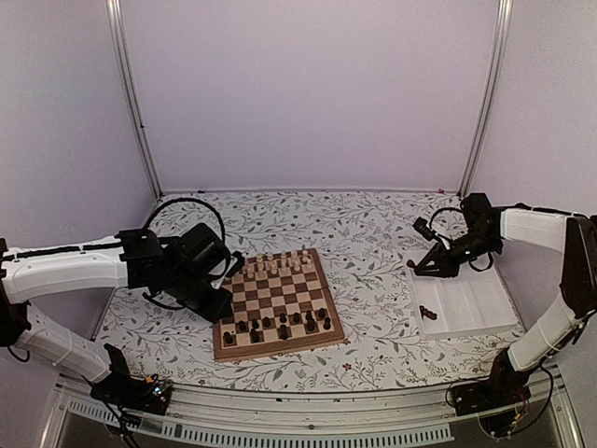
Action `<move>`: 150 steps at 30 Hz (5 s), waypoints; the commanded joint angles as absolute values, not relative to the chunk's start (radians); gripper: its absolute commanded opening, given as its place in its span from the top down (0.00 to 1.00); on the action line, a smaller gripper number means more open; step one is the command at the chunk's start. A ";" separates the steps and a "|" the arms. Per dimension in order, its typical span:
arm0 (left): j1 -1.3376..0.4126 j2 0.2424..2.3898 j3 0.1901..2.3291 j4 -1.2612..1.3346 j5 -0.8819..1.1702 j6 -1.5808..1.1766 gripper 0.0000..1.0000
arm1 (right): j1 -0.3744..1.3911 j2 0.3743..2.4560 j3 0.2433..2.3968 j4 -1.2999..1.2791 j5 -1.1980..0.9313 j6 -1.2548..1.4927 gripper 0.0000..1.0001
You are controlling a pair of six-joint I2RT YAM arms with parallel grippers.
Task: Set up the chess pieces on the board
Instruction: Place the chess piece on the chessboard.
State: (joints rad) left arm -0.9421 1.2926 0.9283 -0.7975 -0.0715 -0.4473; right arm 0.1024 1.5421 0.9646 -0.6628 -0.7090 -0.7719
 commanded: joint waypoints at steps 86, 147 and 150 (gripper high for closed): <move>-0.927 1.788 1.360 -0.041 0.454 -0.623 0.58 | 0.736 1.588 1.390 -0.839 -0.305 -0.720 0.93; -0.977 1.898 1.347 0.462 0.449 -0.557 0.92 | 0.302 1.611 1.243 -0.565 -1.401 -0.167 0.46; -0.976 1.902 1.353 0.465 0.443 -0.554 0.92 | 0.309 1.608 1.236 -0.564 -1.402 -0.170 0.52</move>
